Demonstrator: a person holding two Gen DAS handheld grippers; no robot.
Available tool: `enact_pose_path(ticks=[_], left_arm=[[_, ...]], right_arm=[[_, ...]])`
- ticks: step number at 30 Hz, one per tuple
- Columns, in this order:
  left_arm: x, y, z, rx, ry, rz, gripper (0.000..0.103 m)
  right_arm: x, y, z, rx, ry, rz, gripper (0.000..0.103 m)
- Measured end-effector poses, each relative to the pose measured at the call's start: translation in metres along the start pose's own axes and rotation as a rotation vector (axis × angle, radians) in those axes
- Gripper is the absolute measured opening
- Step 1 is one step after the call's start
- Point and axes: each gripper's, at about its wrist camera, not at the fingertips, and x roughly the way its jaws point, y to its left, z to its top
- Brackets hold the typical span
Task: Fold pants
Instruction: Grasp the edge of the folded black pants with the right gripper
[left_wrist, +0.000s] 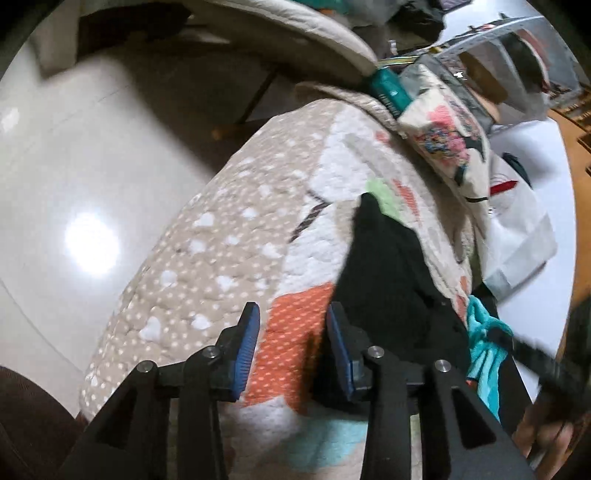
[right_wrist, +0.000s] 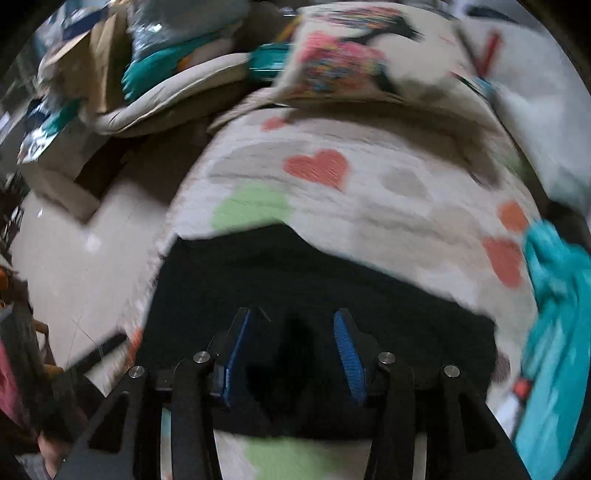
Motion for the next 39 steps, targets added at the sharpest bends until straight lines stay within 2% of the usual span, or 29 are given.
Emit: enact_pose_path(ticks=[4,7,12,16,20,24,25,26,27,28,36,39], left_arm=[[0.005,-0.009,-0.005,0.019,-0.007,0.042,0.036],[-0.001,-0.012,-0.012,0.059,-0.029,0.079,0.036],[-0.006,-0.008,-0.020,0.093,-0.033,0.133,0.037],[-0.003,-0.008,-0.020,0.106,-0.035,0.164,0.037],[-0.001,-0.007,-0.021,0.106,-0.028,0.166,0.037],[0.000,-0.006,-0.021,0.102,-0.023,0.163,0.037],[0.000,-0.005,-0.021,0.102,-0.023,0.160,0.037],[0.000,-0.005,-0.020,0.100,-0.022,0.159,0.037],[0.000,-0.004,-0.020,0.095,-0.020,0.157,0.037],[0.000,-0.002,-0.019,0.089,-0.018,0.153,0.037],[0.003,-0.001,-0.016,0.075,-0.011,0.134,0.039],[0.002,0.000,-0.016,0.067,-0.008,0.124,0.040]], right_arm=[[0.010,-0.016,-0.037,0.081,-0.016,0.072,0.050],[0.022,-0.011,-0.046,0.126,-0.059,0.157,0.050],[0.034,0.008,-0.044,0.080,-0.147,0.220,0.050],[0.041,0.017,-0.044,0.059,-0.145,0.236,0.050],[0.025,0.017,-0.047,0.090,-0.186,0.262,0.050],[0.038,0.032,-0.041,0.037,-0.146,0.218,0.051],[0.045,0.033,-0.041,0.039,-0.116,0.210,0.050],[0.053,0.033,-0.040,0.049,-0.081,0.201,0.027],[0.060,0.032,-0.041,0.070,-0.045,0.200,0.011],[0.065,0.029,-0.044,0.096,-0.017,0.204,0.003],[0.058,0.004,-0.076,0.185,0.015,0.198,0.004],[0.052,-0.010,-0.080,0.264,0.012,0.187,0.009]])
